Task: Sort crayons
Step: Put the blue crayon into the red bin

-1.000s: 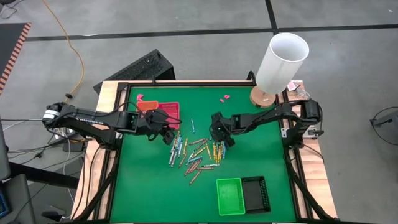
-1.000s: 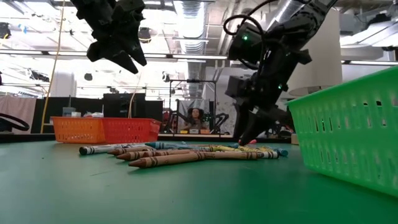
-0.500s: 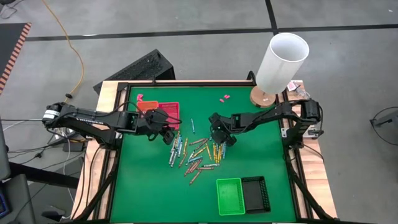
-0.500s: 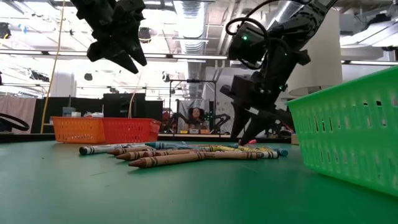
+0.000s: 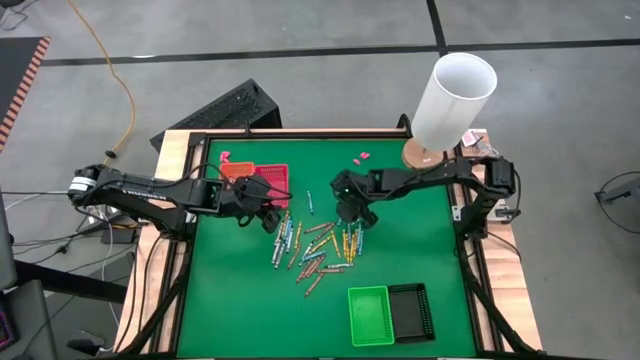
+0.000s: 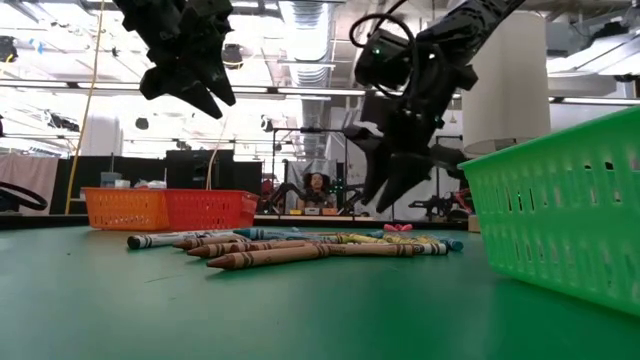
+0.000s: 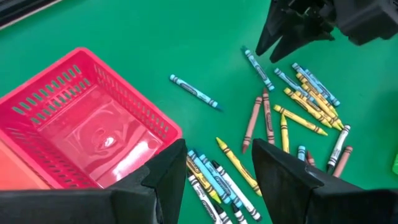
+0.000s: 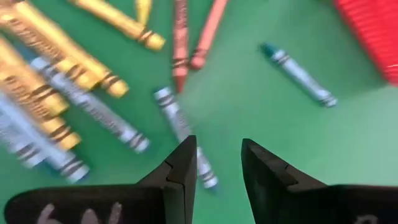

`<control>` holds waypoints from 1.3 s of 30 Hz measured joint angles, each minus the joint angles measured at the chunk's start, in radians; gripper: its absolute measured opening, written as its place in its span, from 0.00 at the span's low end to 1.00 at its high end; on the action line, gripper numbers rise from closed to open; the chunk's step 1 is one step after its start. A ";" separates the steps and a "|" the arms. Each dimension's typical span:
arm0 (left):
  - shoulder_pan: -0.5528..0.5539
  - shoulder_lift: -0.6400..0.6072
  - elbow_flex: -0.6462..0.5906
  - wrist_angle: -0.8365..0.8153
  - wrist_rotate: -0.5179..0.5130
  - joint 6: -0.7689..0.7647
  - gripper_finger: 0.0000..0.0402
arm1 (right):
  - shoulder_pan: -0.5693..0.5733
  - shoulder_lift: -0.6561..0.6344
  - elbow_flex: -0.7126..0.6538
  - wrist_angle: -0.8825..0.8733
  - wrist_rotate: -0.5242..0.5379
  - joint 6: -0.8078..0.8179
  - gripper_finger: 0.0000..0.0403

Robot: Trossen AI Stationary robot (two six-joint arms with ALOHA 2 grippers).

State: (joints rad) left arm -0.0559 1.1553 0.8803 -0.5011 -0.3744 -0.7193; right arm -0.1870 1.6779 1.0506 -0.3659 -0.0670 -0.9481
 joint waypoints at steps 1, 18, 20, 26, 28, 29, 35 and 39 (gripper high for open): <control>0.000 0.000 0.000 0.000 0.000 0.000 0.43 | -0.005 0.005 0.006 -0.024 -0.007 -0.005 0.30; 0.000 0.000 0.000 0.003 -0.002 0.000 0.43 | -0.003 0.129 0.125 -0.150 0.078 -0.114 0.30; 0.000 0.000 0.000 0.003 -0.003 0.001 0.43 | -0.003 0.129 0.125 -0.171 0.075 -0.124 0.30; 0.000 0.000 0.000 0.003 -0.005 0.001 0.43 | -0.003 0.129 0.125 -0.150 0.070 -0.164 0.30; 0.000 0.000 0.000 0.003 -0.006 0.001 0.43 | -0.006 0.129 0.125 -0.129 0.071 -0.180 0.30; 0.000 0.000 0.000 0.003 -0.006 0.000 0.43 | -0.006 0.129 0.125 -0.127 0.070 -0.194 0.30; 0.000 0.000 0.000 0.003 -0.006 0.000 0.43 | -0.005 0.142 0.125 -0.131 0.069 -0.236 0.30; 0.000 0.000 0.000 0.004 -0.011 0.001 0.43 | -0.005 0.171 0.127 -0.161 0.066 -0.242 0.30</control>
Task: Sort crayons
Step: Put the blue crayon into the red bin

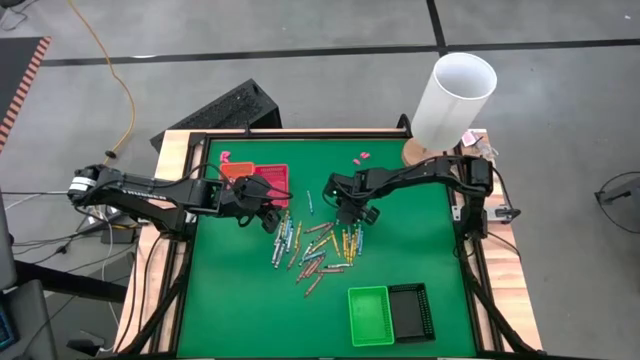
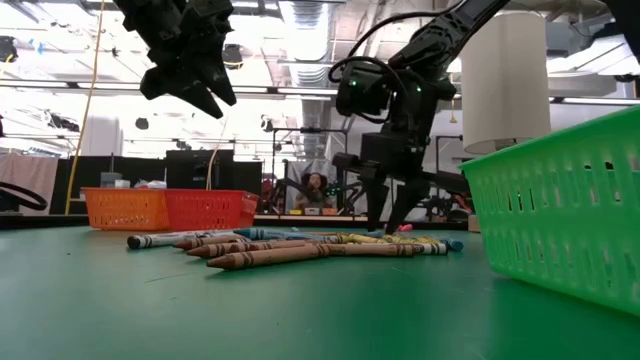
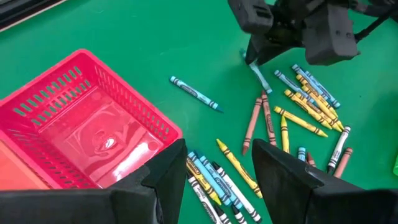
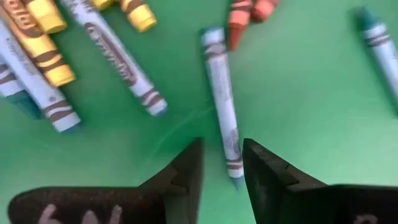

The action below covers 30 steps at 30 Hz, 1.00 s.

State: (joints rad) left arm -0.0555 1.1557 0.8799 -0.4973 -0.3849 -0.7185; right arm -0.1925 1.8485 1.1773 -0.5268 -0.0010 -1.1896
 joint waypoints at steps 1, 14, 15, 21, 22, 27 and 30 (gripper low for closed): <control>0.000 0.000 0.000 0.000 -0.005 0.000 0.43 | 0.000 0.001 0.000 -0.004 0.000 0.000 0.30; 0.000 0.000 0.000 0.002 -0.006 0.000 0.43 | 0.000 0.026 0.058 -0.093 0.005 0.012 0.15; 0.000 0.000 0.000 0.002 -0.005 0.000 0.43 | 0.000 0.026 0.059 -0.094 0.005 0.012 0.11; 0.000 0.000 0.000 0.002 -0.006 0.000 0.43 | 0.000 0.026 0.061 -0.091 0.007 0.082 0.02; 0.000 0.000 0.000 0.002 -0.006 0.000 0.43 | 0.000 0.026 0.061 -0.089 0.007 0.102 0.02; 0.000 0.000 0.000 0.002 -0.007 0.000 0.43 | 0.000 0.021 0.061 -0.068 0.012 0.165 0.01; 0.000 0.000 0.000 0.002 -0.007 0.000 0.43 | 0.000 0.021 0.067 -0.070 0.026 0.189 0.01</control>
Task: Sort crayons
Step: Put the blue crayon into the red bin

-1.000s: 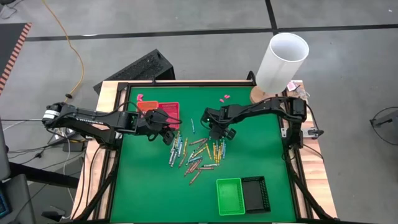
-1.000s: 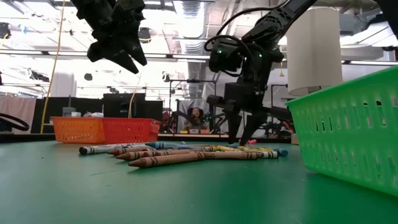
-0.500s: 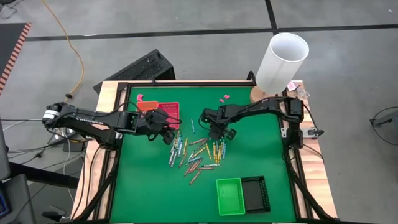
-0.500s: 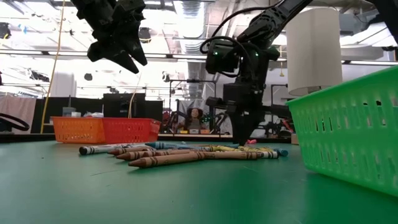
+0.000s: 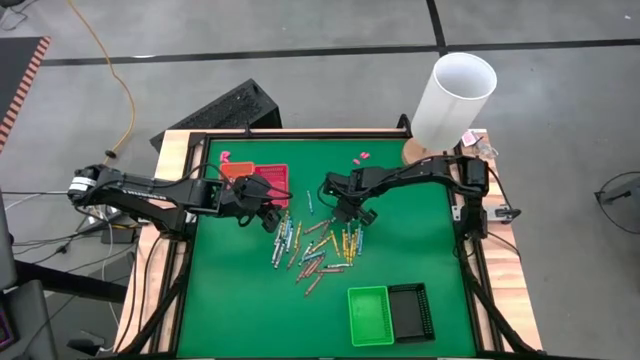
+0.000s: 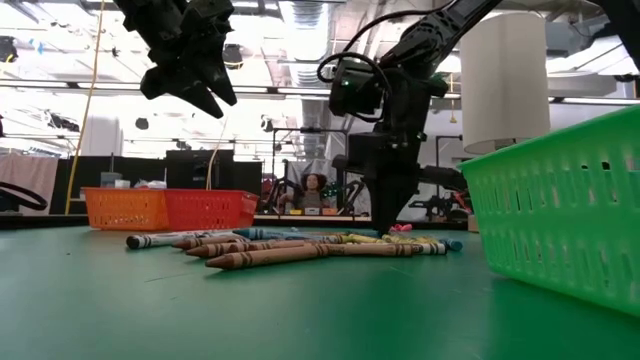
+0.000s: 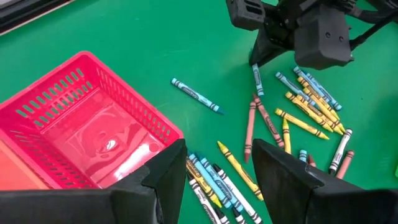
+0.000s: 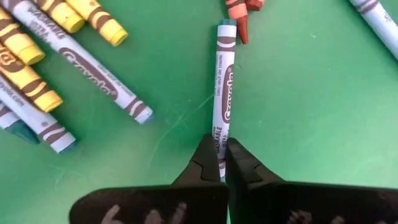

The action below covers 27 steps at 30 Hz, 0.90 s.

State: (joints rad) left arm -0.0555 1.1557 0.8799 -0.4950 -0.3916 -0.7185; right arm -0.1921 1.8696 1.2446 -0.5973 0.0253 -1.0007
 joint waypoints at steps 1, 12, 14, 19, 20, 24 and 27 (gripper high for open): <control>0.000 0.000 0.000 0.000 0.000 0.000 0.43 | 0.000 0.000 0.006 0.002 0.011 0.013 0.01; -0.016 0.000 0.000 0.038 -0.129 0.021 0.43 | -0.001 -0.003 0.135 -0.038 0.030 0.121 0.00; -0.038 0.000 0.000 0.063 -0.215 0.055 0.43 | -0.007 -0.009 0.164 -0.034 0.024 0.163 0.00; -0.094 0.000 0.000 0.137 -0.352 0.142 0.43 | -0.036 -0.038 0.218 0.013 -0.076 0.282 0.00; -0.105 0.000 0.000 0.158 -0.359 0.167 0.43 | -0.046 -0.057 0.220 0.040 -0.109 0.309 0.00; -0.144 0.000 0.000 0.271 -0.320 0.306 0.43 | -0.091 -0.121 0.220 0.138 -0.217 0.412 0.00; -0.164 0.000 0.000 0.362 -0.294 0.412 0.43 | -0.122 -0.169 0.220 0.196 -0.301 0.478 0.00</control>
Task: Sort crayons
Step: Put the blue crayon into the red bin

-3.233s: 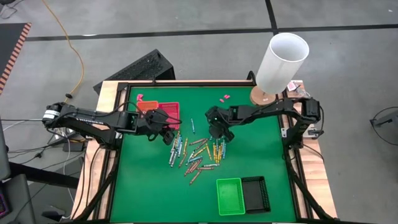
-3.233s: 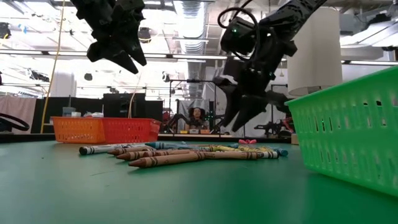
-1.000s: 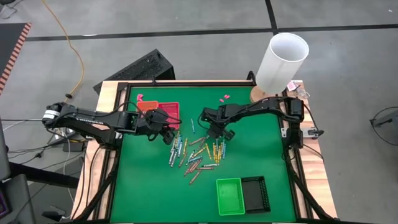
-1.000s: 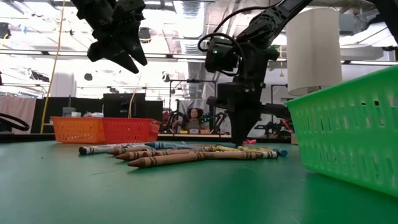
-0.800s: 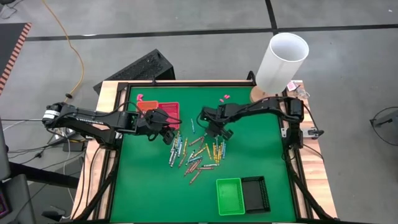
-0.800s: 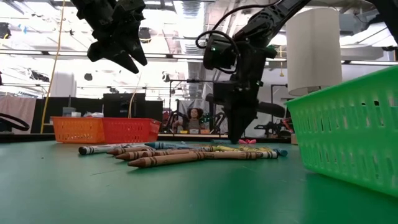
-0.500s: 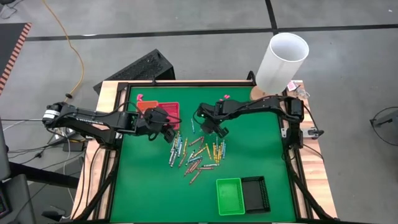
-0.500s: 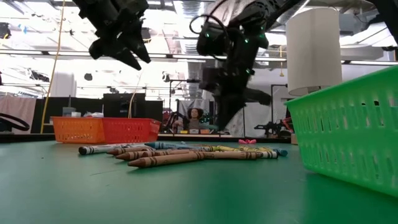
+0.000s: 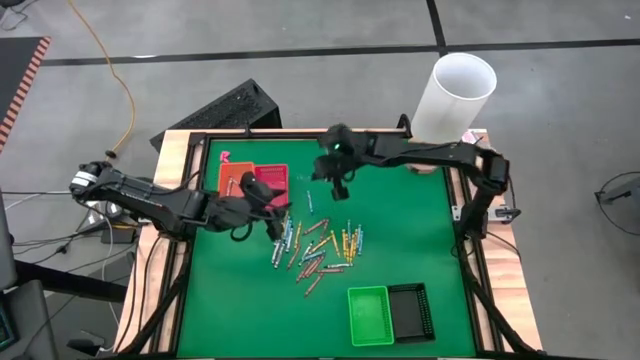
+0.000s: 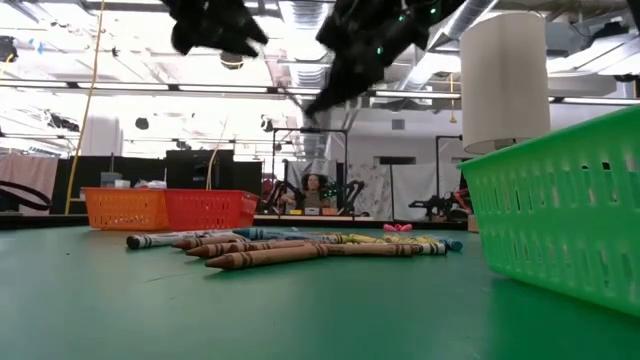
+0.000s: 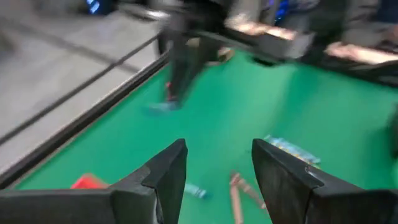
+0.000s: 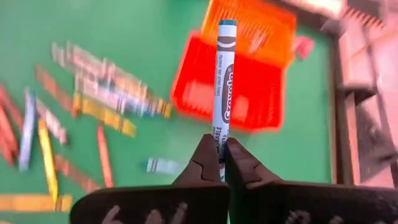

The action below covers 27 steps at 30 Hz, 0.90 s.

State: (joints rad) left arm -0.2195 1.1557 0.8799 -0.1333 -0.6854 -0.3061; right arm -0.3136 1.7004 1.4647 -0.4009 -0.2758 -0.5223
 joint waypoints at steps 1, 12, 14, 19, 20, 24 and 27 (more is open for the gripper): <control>-0.007 0.000 0.000 0.027 0.004 0.041 0.43 | -0.008 -0.016 0.000 0.011 -0.031 0.018 0.00; 0.020 -0.014 -0.108 0.431 0.170 0.315 0.43 | 0.015 -0.177 -0.039 0.102 -0.172 0.064 0.00; 0.037 -0.019 -0.148 0.529 0.220 0.339 0.43 | 0.030 -0.202 -0.053 0.108 -0.172 0.075 0.00; 0.086 -0.021 -0.226 0.748 0.297 0.408 0.43 | 0.085 -0.247 -0.115 0.180 -0.171 0.081 0.00; 0.094 -0.021 -0.232 0.760 0.297 0.408 0.43 | 0.093 -0.252 -0.122 0.175 -0.171 0.081 0.00; 0.114 -0.019 -0.235 0.801 0.372 0.417 0.43 | 0.105 -0.259 -0.152 0.230 -0.164 0.104 0.00; 0.116 -0.017 -0.235 0.832 0.417 0.430 0.43 | 0.111 -0.255 -0.183 0.320 -0.164 0.121 0.00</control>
State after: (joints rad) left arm -0.1040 1.1390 0.6445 0.6992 -0.2682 0.1235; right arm -0.2027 1.4452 1.2818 -0.0811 -0.4403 -0.4012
